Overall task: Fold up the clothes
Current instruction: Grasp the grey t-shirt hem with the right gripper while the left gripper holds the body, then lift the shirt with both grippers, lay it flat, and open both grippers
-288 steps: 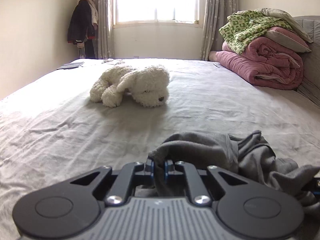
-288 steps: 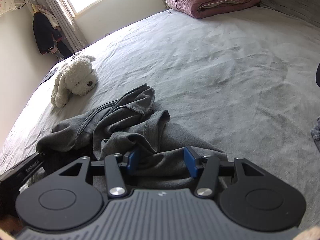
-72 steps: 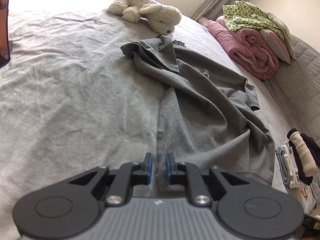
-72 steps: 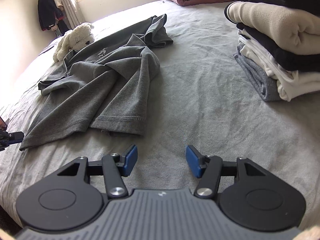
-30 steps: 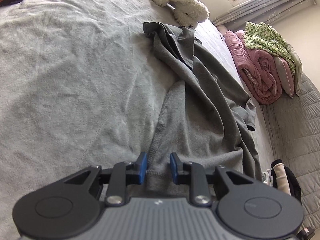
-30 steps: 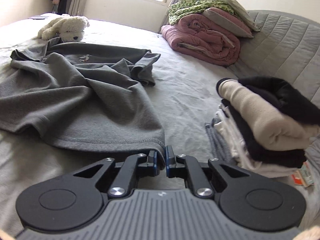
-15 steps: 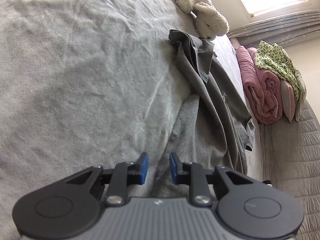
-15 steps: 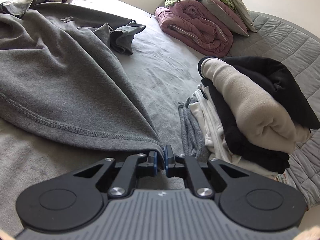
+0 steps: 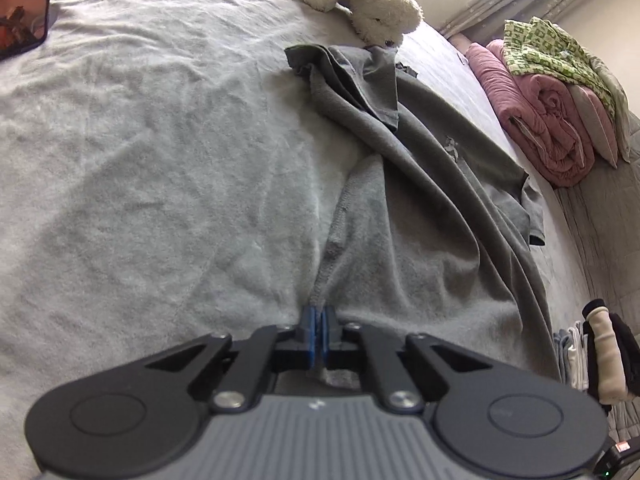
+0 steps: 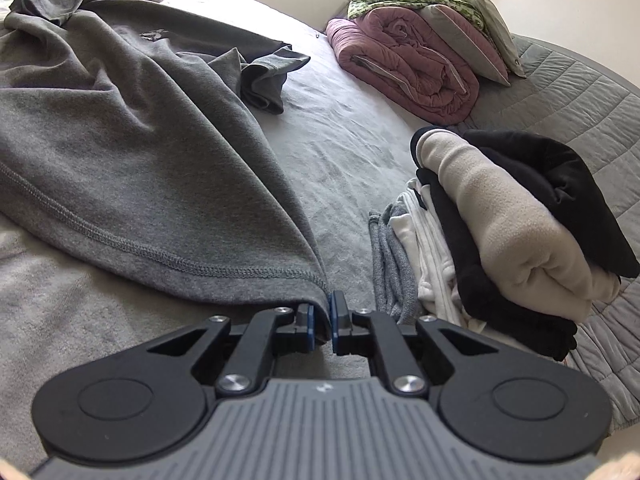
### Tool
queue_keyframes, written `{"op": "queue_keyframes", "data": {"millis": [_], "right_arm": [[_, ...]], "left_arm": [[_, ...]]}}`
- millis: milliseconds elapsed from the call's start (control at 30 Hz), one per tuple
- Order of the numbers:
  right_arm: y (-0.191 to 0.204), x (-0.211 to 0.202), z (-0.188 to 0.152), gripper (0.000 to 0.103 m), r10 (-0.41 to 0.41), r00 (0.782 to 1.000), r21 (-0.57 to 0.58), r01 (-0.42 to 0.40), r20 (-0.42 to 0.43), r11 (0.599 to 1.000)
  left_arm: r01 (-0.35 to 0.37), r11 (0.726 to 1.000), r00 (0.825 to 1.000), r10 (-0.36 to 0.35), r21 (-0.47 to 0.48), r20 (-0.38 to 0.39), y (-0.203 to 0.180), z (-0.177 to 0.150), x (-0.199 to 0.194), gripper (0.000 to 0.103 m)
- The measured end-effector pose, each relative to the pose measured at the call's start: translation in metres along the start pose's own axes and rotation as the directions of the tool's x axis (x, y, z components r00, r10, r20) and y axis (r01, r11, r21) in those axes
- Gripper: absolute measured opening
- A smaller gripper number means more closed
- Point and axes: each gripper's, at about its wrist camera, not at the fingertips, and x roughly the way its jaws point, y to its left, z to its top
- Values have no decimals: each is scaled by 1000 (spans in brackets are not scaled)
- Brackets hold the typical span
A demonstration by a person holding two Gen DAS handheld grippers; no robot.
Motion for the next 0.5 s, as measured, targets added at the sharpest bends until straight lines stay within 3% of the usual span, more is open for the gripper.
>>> {"op": "queue_keyframes", "data": {"millis": [167,500], "right_arm": [[-8,-23,7,8,42,998,-17,-41,37,999],[5,-80,9,7,111,986,-254,-77,122,964]], "left_arm": [[-33,999,996,31,28,89,0,2,-35,2],[-107,986,979,82,128,185,10,-2,-95,2]]}}
